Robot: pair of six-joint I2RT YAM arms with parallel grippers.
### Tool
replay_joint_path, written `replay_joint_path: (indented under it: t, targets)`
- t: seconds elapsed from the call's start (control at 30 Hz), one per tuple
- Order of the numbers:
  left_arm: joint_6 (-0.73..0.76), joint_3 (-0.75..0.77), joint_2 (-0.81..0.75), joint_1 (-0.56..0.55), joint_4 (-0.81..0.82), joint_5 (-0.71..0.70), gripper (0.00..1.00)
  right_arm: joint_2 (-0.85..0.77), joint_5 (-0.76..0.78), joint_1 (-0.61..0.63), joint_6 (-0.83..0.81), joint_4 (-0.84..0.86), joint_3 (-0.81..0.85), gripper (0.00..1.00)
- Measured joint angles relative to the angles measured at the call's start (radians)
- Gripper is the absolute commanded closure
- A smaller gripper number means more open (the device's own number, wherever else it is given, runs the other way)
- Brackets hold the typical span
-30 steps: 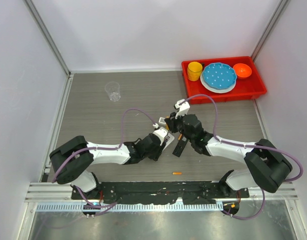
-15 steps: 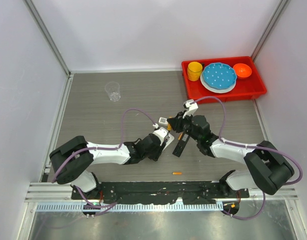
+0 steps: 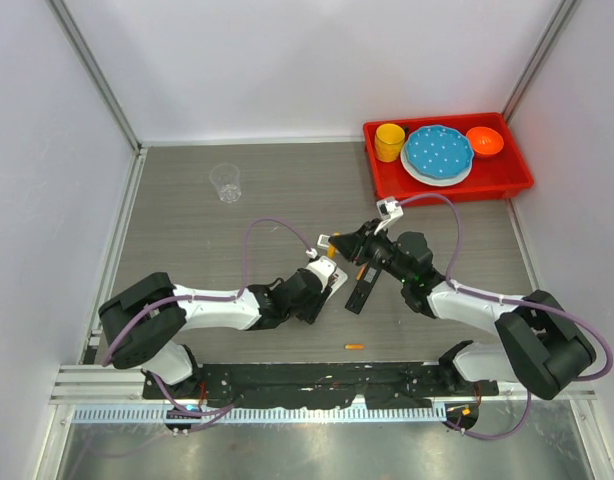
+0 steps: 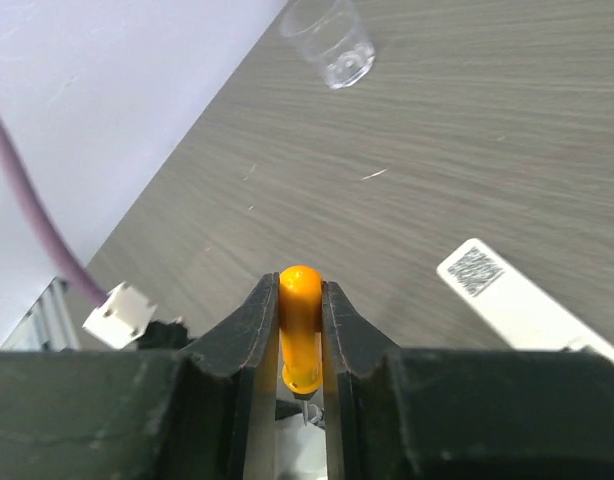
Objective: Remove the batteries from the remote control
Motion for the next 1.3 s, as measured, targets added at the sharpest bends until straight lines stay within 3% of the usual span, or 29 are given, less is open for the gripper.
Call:
replay_joint_path:
  t: [0.63,0.93,1.3]
  targets:
    - [-0.022,-0.007,-0.01,0.0,0.003,0.0,1.0,0.147,-0.11,-0.015,0.087,0.011,0.024,0.99]
    - [-0.023,-0.011,-0.013,0.0,0.003,0.0,1.0,0.066,-0.054,-0.043,0.044,-0.071,0.057,0.99]
    - [-0.023,-0.011,-0.013,0.0,0.003,0.0,1.0,0.085,0.043,-0.05,-0.046,-0.148,0.064,0.99]
